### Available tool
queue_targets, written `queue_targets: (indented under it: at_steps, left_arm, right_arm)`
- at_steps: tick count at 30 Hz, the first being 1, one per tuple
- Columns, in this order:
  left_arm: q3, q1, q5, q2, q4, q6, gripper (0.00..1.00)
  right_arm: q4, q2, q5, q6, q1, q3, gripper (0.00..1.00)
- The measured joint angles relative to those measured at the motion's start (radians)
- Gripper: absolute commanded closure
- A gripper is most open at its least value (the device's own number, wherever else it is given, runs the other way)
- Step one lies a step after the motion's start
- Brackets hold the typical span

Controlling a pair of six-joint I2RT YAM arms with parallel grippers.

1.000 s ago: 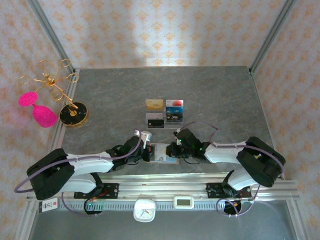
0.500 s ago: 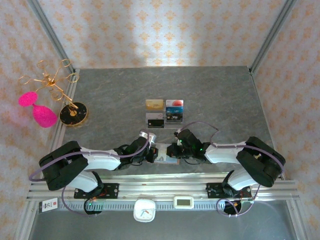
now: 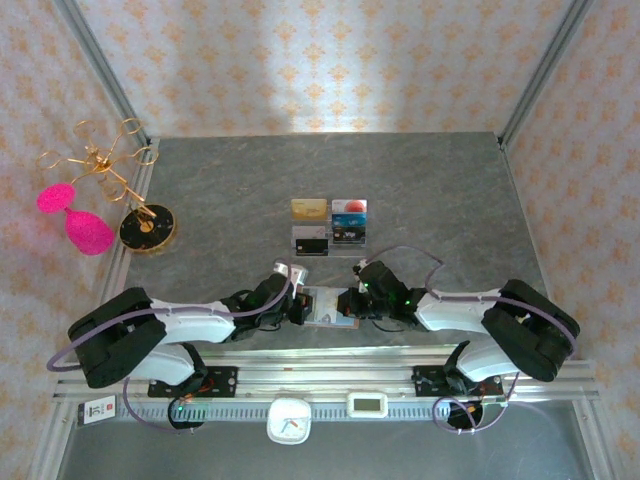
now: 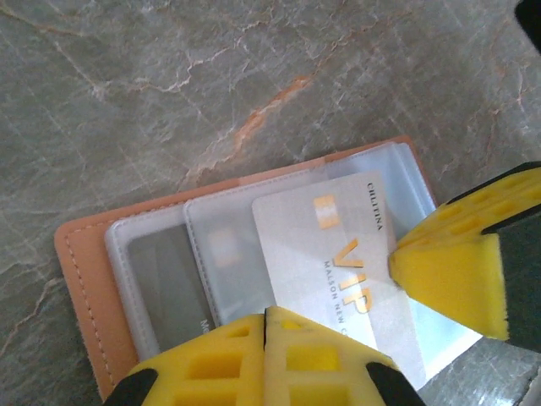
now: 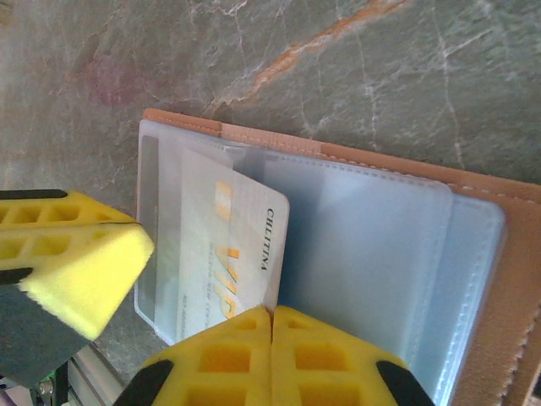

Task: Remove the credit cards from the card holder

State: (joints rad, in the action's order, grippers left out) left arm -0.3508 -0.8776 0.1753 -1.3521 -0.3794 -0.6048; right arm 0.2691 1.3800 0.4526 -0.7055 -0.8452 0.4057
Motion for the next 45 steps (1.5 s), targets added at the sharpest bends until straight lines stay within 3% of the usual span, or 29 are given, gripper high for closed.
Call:
queue_targets:
  at_steps: [9,13,17,21,24,29,36,41,45]
  left_arm:
    - [-0.041,-0.026,0.008,-0.056,-0.017,0.000,1.00]
    - [-0.042,-0.026,0.007,-0.093,-0.026,0.000,1.00]
    - [-0.041,-0.026,0.008,-0.095,-0.032,-0.001,1.00]
    - [-0.041,-0.026,0.011,-0.097,-0.034,-0.001,1.00]
    - [-0.041,-0.026,0.016,-0.101,-0.039,0.000,1.00]
    - [-0.038,-0.021,0.019,-0.096,-0.040,0.000,1.00]
    - [-0.032,0.000,0.026,-0.064,-0.023,0.000,1.00]
    - [-0.046,0.031,-0.011,0.112,0.060,0.001,0.60]
    - [-0.109,0.074,-0.071,0.319,0.146,0.033,0.38]
  right_arm:
    - [0.001,0.003,0.000,0.003,0.000,0.000,1.00]
    - [0.010,0.003,0.003,-0.002,0.000,-0.001,0.82]
    - [0.030,0.011,0.016,-0.002,0.000,-0.006,0.78]
    - [0.059,0.035,0.027,-0.002,0.000,-0.006,0.82]
    - [0.069,0.049,0.031,-0.004,0.002,-0.005,1.00]
    - [0.068,0.003,0.031,-0.017,0.027,-0.027,1.00]
    - [-0.080,-0.279,-0.031,0.020,0.098,-0.092,1.00]
    - [-0.205,-0.395,-0.082,0.125,0.103,0.002,1.00]
    - [-0.254,-0.416,-0.116,0.222,0.119,0.132,1.00]
